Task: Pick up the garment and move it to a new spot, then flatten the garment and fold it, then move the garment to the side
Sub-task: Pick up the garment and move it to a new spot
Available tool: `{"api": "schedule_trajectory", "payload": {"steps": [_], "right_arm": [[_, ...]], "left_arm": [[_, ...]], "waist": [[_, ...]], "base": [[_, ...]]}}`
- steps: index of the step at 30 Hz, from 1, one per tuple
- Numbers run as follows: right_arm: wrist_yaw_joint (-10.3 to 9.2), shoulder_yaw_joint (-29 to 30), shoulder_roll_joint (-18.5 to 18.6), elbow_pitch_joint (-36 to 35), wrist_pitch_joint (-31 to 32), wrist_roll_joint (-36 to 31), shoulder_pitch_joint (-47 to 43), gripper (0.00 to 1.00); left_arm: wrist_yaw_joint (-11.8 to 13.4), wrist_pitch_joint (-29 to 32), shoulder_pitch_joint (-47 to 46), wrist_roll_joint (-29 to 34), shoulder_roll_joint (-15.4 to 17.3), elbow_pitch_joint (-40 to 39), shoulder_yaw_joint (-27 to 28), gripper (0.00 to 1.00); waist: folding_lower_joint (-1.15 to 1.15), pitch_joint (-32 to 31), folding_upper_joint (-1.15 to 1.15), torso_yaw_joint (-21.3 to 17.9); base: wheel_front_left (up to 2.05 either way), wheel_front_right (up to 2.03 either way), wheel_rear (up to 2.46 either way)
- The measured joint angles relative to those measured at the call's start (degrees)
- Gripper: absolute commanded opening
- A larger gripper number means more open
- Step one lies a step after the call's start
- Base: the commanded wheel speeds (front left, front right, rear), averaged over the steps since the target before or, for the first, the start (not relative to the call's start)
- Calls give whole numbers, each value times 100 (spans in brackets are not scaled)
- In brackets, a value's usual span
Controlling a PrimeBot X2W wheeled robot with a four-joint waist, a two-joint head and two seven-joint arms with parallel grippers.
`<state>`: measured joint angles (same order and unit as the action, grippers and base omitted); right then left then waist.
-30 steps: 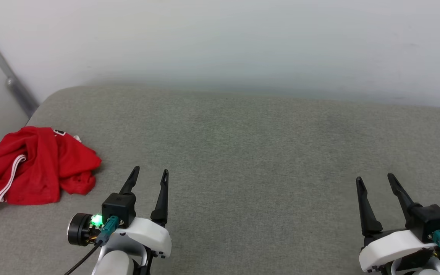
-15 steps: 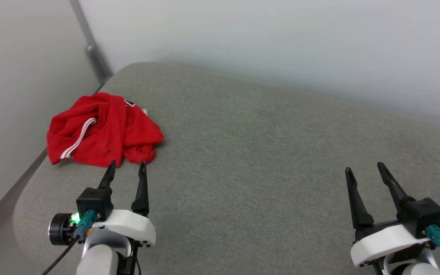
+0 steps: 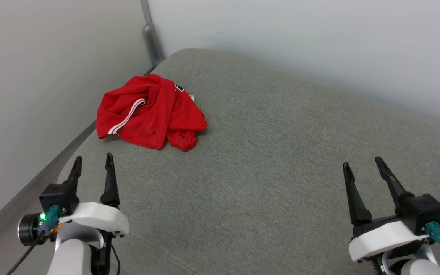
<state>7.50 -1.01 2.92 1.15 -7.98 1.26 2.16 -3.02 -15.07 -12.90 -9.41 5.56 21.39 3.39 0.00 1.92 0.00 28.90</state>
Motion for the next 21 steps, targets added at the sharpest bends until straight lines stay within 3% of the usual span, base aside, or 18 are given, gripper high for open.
{"api": "schedule_trajectory", "payload": {"steps": [13,17,21], "right_arm": [[0,-81,-1,-297,218,-131,236,100],[0,-107,18,-526,349,-201,446,100],[0,-175,105,-706,450,-226,668,100]], "left_arm": [[-196,46,-1108,-229,222,513,222,100],[-260,467,-1980,-445,383,780,242,100],[-355,1161,-2899,-764,764,1050,269,100]], "waist": [[0,428,0,-225],[0,738,0,-401],[0,1090,0,-626]], "base": [[0,0,0],[0,0,0],[0,0,0]]}}
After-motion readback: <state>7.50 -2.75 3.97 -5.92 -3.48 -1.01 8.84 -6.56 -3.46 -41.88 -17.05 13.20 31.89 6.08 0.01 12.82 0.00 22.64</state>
